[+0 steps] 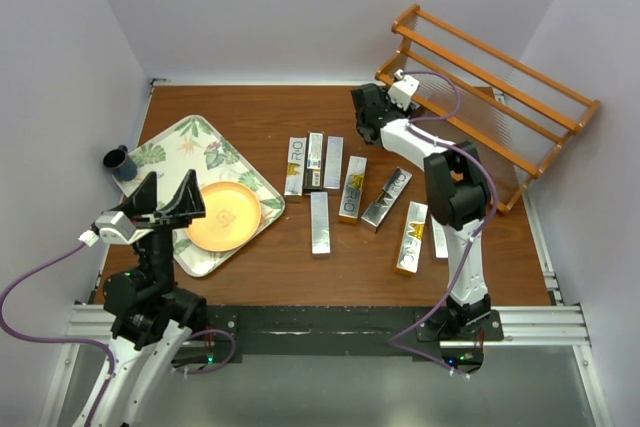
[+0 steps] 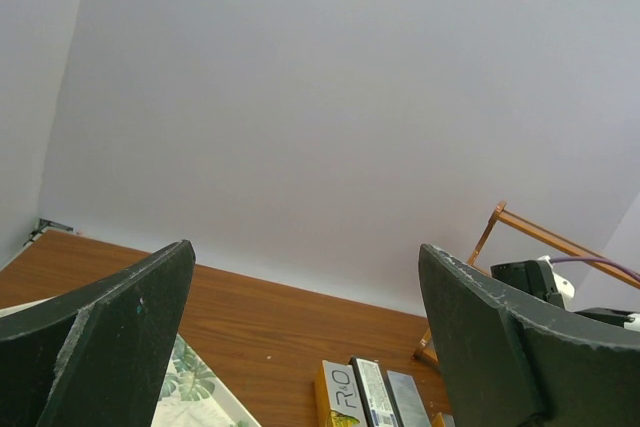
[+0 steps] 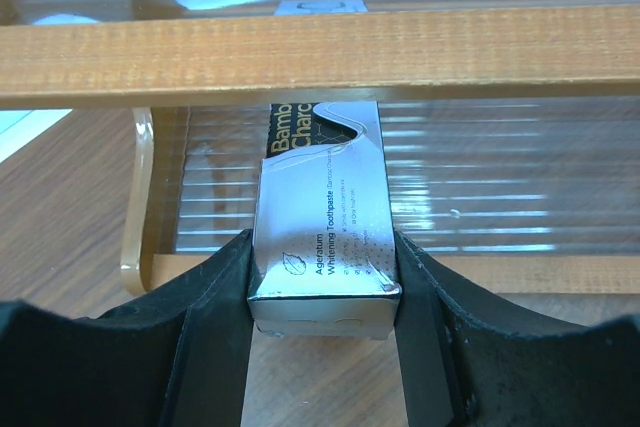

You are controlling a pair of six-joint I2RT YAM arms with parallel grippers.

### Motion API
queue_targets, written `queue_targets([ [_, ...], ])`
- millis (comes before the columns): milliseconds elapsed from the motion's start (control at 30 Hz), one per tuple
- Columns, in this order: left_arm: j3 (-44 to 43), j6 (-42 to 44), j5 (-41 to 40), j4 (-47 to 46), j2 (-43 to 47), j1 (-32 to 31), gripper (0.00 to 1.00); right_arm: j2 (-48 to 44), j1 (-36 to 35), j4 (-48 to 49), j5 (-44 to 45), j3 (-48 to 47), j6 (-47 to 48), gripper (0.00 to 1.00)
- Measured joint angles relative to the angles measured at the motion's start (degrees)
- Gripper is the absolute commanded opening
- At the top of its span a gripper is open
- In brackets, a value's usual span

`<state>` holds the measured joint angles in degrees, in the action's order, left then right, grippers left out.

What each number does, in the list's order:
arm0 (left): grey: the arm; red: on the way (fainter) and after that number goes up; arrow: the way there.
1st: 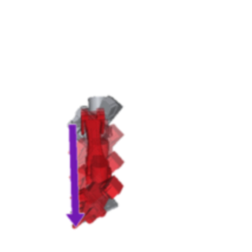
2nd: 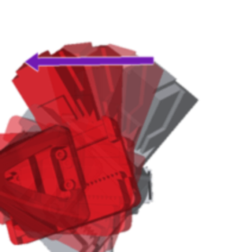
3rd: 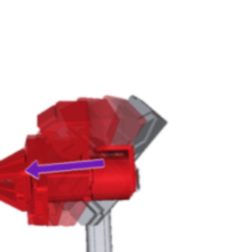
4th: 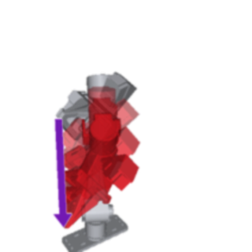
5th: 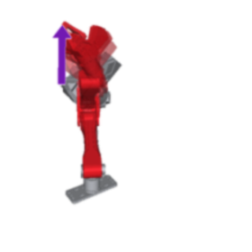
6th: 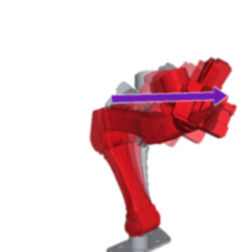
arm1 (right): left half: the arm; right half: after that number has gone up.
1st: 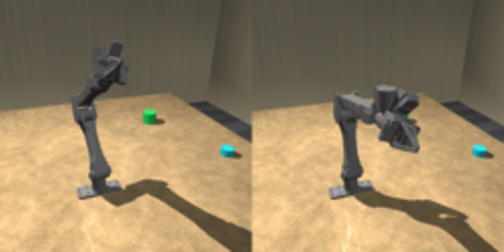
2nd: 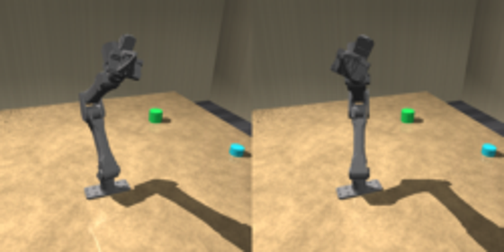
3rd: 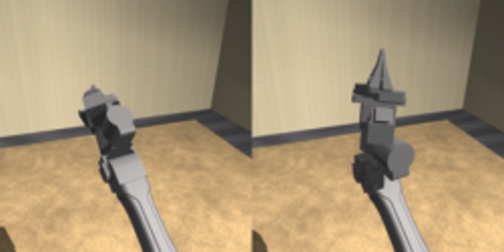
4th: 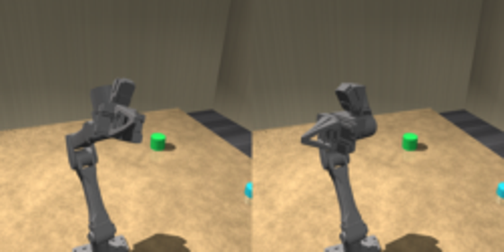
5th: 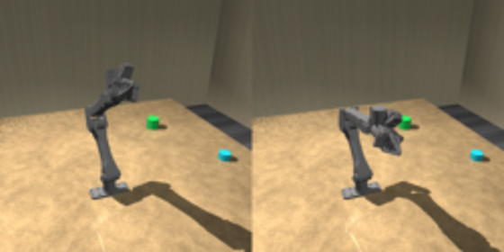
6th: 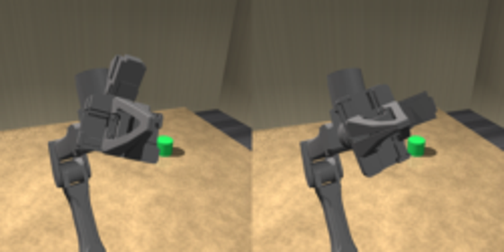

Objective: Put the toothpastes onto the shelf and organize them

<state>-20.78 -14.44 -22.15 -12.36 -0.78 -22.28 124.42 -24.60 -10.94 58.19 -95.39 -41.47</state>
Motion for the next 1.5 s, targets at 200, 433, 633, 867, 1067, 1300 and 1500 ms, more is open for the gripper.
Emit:
queue_targets([
  [200, 0.00, 0.00, 0.00, 0.00, 0.00, -0.02, 1.00, -0.24, -0.59, 3.72, 2.19, 1.99, 2.93, 0.00],
  [433, 0.00, 0.00, 0.00, 0.00, 0.00, -0.02, 1.00, -1.07, -1.66, 10.60, 4.96, 4.11, 8.55, 0.00],
  [633, 0.00, 0.00, 0.00, 0.00, 0.00, -0.04, 1.00, -1.05, -1.92, 17.53, 5.99, 5.31, 13.46, 0.00],
  [867, 0.00, 0.00, 0.00, 0.00, 0.00, -0.04, 1.00, -1.05, -1.92, 21.05, 6.82, 5.90, 16.68, 0.00],
  [1067, 0.00, 0.02, 0.00, 0.00, 0.00, -0.04, 1.00, -0.59, -1.86, 21.73, 6.84, 5.49, 17.14, 0.04],
  [1300, 0.00, 0.02, 0.00, 0.02, 0.00, -0.04, 1.00, 0.92, -1.14, 17.99, 6.58, 4.44, 13.73, 0.10],
  [1500, 0.00, 0.02, 0.00, 0.00, 0.02, -0.04, 1.00, 1.42, -0.50, 14.40, 6.38, 3.82, 10.40, 0.14],
])
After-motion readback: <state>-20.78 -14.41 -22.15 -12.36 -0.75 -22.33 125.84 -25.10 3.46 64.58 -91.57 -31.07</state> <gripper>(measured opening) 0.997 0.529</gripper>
